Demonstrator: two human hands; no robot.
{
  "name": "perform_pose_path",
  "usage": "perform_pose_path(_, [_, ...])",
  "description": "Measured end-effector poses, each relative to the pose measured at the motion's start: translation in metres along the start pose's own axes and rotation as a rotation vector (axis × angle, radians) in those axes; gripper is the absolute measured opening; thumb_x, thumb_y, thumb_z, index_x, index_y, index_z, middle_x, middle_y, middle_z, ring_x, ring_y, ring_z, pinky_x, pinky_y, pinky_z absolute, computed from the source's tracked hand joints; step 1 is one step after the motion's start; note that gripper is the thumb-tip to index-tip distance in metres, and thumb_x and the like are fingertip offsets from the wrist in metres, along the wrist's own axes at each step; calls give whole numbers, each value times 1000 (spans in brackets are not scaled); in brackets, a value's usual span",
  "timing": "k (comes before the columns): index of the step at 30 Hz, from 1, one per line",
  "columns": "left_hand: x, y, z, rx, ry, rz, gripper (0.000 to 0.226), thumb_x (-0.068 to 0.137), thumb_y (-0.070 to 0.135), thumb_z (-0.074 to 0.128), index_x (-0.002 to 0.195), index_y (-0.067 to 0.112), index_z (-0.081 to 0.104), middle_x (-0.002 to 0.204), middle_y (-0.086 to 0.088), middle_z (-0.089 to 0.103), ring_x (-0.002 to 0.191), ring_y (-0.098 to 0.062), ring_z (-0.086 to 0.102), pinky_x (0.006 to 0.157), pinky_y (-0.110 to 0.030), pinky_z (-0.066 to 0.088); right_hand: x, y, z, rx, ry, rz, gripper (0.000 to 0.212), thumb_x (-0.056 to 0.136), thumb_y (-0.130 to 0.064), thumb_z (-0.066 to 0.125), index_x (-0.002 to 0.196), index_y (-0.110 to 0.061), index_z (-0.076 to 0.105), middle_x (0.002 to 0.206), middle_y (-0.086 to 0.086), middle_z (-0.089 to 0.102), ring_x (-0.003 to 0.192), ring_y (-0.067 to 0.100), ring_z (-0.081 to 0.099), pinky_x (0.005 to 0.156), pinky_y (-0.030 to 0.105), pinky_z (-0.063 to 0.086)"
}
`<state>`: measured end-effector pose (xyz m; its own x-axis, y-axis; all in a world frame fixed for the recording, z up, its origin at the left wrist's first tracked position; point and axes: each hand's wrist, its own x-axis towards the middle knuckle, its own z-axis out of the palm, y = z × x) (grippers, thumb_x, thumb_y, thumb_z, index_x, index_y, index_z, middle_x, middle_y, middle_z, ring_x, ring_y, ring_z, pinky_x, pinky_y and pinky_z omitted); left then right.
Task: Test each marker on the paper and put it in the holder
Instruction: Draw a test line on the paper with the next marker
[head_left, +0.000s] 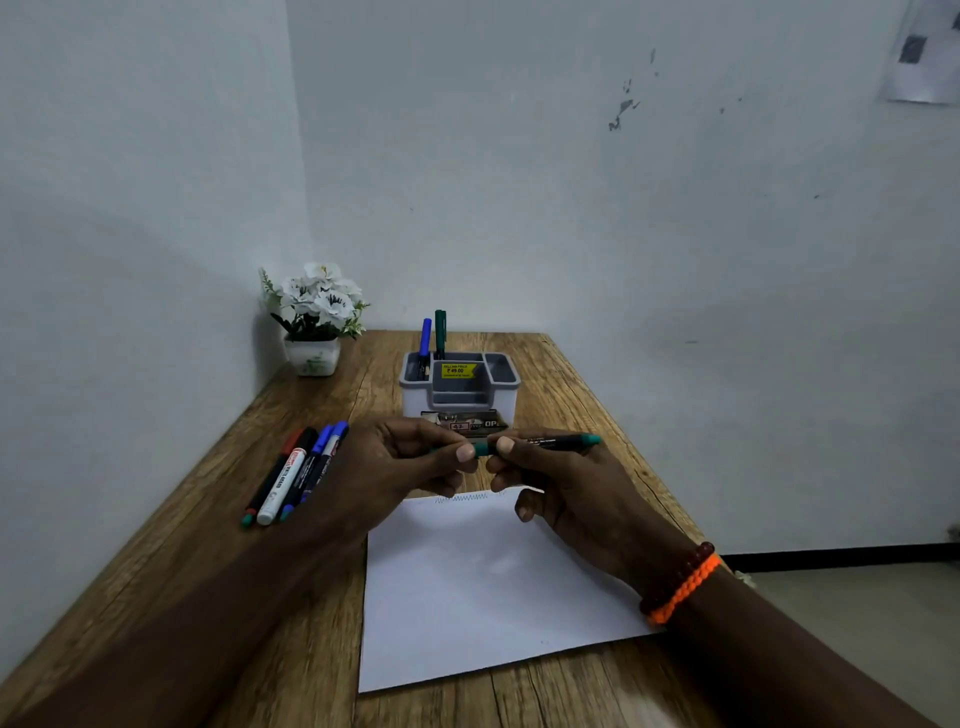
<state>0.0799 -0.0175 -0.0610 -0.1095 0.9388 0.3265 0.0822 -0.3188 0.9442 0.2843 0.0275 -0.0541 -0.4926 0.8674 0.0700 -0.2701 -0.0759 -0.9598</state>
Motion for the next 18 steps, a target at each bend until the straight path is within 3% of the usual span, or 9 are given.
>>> perform_pose_path(3, [2, 3, -1, 17, -12, 21, 21, 75, 9, 79, 95, 3, 77, 86, -16, 79, 69, -22, 74, 65, -29, 63, 4, -4, -2, -50, 32, -32, 39, 75, -14, 81, 109, 4, 75, 81, 16, 72, 69, 21, 67, 46, 25, 52])
perform_pose_path(7, [4, 4, -7, 65, 3, 69, 22, 77, 11, 81, 98, 6, 77, 91, -12, 79, 75, -25, 75, 70, -34, 64, 6, -8, -11, -120, 50, -123, 15, 87, 0, 77, 101, 6, 79, 77, 15, 71, 66, 21, 62, 45, 27, 49])
perform_pose_path(10, [3, 1, -10, 73, 34, 94, 30, 81, 11, 80, 109, 8, 72, 96, -10, 80, 79, -27, 75, 73, -37, 63, 4, -6, -14, -299, 15, -167, 8, 88, -7, 80, 94, -1, 82, 76, 14, 71, 61, 22, 60, 45, 29, 46])
perform_pose_path(14, [4, -4, -7, 84, 85, 146, 43, 82, 21, 79, 123, 18, 65, 92, -12, 79, 78, -32, 74, 73, -42, 62, 1, -8, -10, -481, -12, -170, 15, 91, -18, 81, 93, -2, 81, 77, 10, 78, 58, 18, 62, 48, 30, 48])
perform_pose_path(18, [9, -6, -4, 104, 139, 172, 46, 82, 25, 78, 125, 19, 63, 82, -12, 78, 68, -23, 72, 68, -37, 61, -2, -4, 0, -640, -95, -118, 21, 90, -23, 81, 94, -3, 82, 83, 7, 81, 66, 18, 74, 59, 32, 60])
